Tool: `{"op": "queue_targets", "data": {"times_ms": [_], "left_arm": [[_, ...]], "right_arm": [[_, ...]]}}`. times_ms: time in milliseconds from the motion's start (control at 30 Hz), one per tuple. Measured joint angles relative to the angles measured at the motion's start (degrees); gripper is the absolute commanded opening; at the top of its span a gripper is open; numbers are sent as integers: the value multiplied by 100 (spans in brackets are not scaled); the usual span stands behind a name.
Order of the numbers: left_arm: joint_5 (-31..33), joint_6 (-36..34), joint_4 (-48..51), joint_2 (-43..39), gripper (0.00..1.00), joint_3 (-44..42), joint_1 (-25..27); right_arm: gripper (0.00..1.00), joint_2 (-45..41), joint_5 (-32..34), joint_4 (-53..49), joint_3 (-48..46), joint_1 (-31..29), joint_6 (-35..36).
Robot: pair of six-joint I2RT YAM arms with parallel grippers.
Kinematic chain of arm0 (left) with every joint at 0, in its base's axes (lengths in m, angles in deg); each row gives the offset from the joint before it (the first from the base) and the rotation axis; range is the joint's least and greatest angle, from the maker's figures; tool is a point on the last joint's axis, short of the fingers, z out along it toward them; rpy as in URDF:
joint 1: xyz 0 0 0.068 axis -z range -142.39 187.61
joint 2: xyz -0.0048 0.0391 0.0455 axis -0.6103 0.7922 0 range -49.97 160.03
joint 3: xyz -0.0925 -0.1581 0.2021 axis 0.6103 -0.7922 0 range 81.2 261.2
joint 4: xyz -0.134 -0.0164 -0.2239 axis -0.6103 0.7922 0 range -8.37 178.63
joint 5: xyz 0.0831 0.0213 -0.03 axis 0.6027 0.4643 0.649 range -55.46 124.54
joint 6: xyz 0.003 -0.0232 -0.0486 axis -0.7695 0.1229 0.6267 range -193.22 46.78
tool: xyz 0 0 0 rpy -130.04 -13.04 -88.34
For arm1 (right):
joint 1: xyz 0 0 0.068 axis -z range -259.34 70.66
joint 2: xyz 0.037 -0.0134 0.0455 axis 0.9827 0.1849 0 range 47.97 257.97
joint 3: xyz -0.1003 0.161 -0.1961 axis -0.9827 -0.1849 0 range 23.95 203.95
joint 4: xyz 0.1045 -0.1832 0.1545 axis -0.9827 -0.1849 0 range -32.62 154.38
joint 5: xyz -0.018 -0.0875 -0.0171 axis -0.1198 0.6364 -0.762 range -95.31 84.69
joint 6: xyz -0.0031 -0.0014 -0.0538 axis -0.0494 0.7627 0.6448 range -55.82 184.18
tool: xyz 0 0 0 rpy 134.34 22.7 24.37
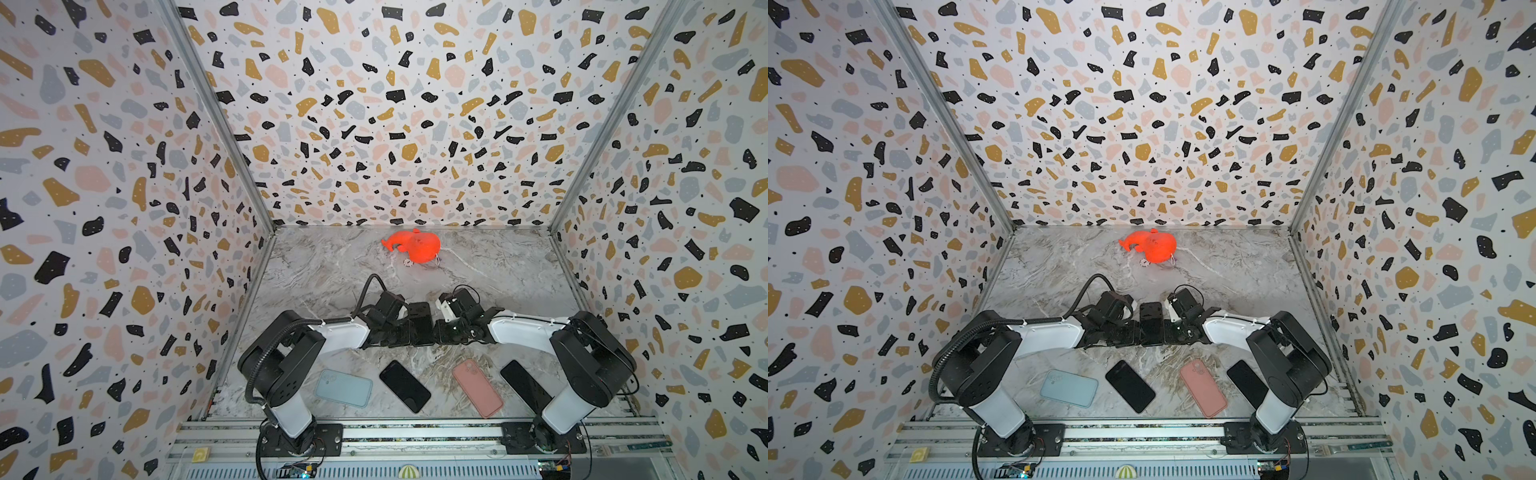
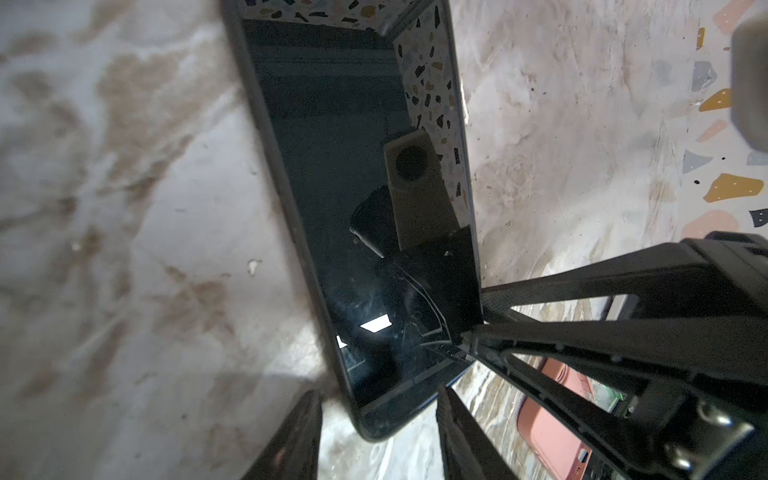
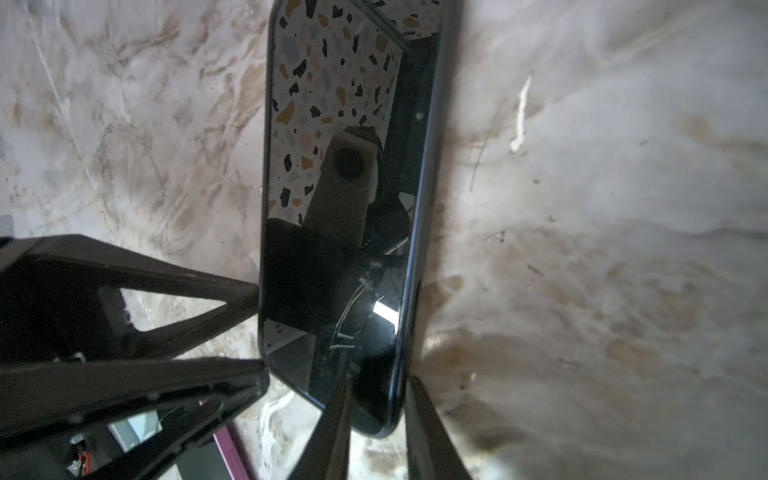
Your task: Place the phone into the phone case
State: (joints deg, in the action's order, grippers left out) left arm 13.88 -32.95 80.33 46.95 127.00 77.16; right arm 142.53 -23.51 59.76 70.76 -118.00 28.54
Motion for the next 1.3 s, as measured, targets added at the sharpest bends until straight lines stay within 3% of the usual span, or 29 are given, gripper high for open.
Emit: {"op": "queue_targets", "data": {"times_ms": [767, 1300], "left_arm": [[-131, 94, -219, 105, 46, 0, -28], [-98, 146, -173, 140, 33, 0, -63]], "right_arm": [[15, 44, 7, 197, -118, -20, -166], [9, 11, 63, 210, -136, -20, -332]]}}
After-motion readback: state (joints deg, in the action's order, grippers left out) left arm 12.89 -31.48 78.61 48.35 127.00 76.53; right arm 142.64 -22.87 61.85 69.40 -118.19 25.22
